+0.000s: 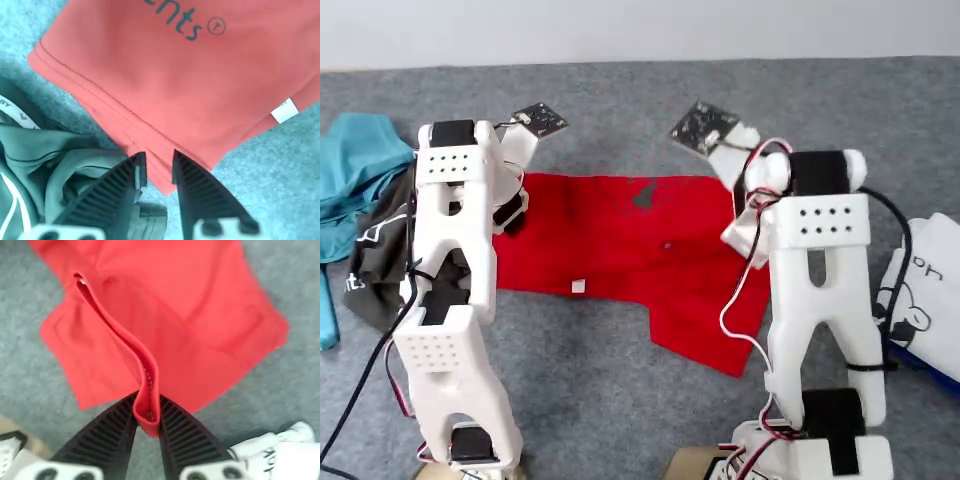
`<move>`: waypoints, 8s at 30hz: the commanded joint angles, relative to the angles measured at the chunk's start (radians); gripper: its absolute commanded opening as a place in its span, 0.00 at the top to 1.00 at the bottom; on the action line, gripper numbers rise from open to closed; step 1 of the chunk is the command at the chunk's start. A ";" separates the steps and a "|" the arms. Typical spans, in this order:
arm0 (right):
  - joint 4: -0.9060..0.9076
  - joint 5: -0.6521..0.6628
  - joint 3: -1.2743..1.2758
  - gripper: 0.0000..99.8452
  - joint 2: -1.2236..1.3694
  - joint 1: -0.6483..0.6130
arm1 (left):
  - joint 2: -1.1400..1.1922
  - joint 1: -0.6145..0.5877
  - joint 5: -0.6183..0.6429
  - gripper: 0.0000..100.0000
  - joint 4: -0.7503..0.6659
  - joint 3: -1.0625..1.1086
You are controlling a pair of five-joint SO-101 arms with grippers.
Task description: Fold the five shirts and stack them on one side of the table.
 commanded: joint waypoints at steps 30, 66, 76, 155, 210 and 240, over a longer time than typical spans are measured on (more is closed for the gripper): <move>0.074 -0.012 0.213 0.80 -0.364 -0.064 | 0.020 -0.017 -0.002 0.90 0.009 -0.036; 0.074 -0.221 0.132 0.80 -0.375 0.723 | 0.155 0.054 -0.137 0.92 0.054 0.108; 0.076 -0.221 0.129 0.80 -0.375 0.723 | 0.167 0.043 -0.144 0.92 0.026 0.108; 0.068 -0.216 0.129 0.80 -0.375 0.717 | -0.114 -0.064 -0.176 0.86 0.071 0.125; 0.041 -0.216 0.129 0.80 -0.509 0.785 | 0.015 0.821 0.101 0.99 -0.098 0.257; 0.041 -0.216 0.129 0.80 -0.510 0.783 | 0.015 0.853 0.120 0.98 0.068 0.239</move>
